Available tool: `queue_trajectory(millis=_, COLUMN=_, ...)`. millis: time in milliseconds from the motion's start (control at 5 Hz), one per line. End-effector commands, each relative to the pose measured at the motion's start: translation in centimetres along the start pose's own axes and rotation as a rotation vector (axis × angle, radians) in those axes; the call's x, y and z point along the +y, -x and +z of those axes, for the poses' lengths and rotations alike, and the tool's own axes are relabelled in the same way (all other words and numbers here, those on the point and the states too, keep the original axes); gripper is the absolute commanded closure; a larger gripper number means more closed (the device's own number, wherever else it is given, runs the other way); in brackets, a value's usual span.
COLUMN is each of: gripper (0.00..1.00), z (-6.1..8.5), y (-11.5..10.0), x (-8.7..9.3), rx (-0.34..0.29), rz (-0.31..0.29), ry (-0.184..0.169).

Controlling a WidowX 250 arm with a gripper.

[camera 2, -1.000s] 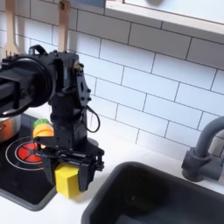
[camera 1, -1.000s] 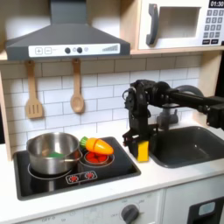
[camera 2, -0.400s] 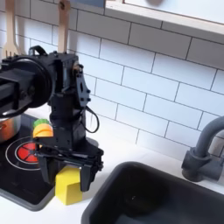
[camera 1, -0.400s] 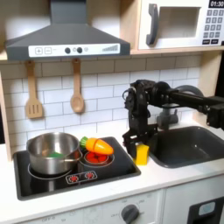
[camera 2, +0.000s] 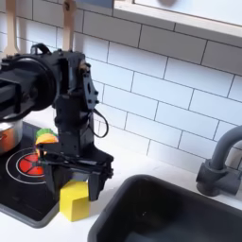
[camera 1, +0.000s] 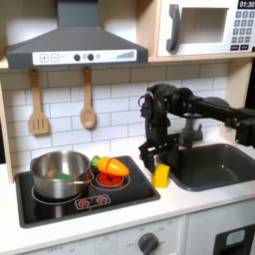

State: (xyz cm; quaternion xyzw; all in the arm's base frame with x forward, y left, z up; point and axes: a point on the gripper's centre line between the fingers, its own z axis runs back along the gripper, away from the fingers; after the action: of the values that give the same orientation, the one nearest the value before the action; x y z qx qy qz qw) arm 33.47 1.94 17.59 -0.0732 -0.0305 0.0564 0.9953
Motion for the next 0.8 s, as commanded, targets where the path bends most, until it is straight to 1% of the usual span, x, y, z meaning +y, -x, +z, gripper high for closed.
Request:
queue_trajectory(millis=0, gripper=0.00, z=2.4, y=-1.1, x=0.9, rx=-0.052, rz=0.034, ry=0.013)
queue_trajectory(millis=200, gripper=0.00, z=3.3, y=-1.8, x=1.9, rx=-0.096, rz=0.052, ry=-0.009)
queue_trajectory(millis=400, gripper=0.00, z=3.0, y=-2.3, x=3.1, rx=-0.118, rz=0.094, ry=-0.018)
queue_trajectory(millis=600, gripper=0.00, z=2.2, y=-3.0, x=3.7, rx=-0.121, rz=0.164, ry=-0.056)
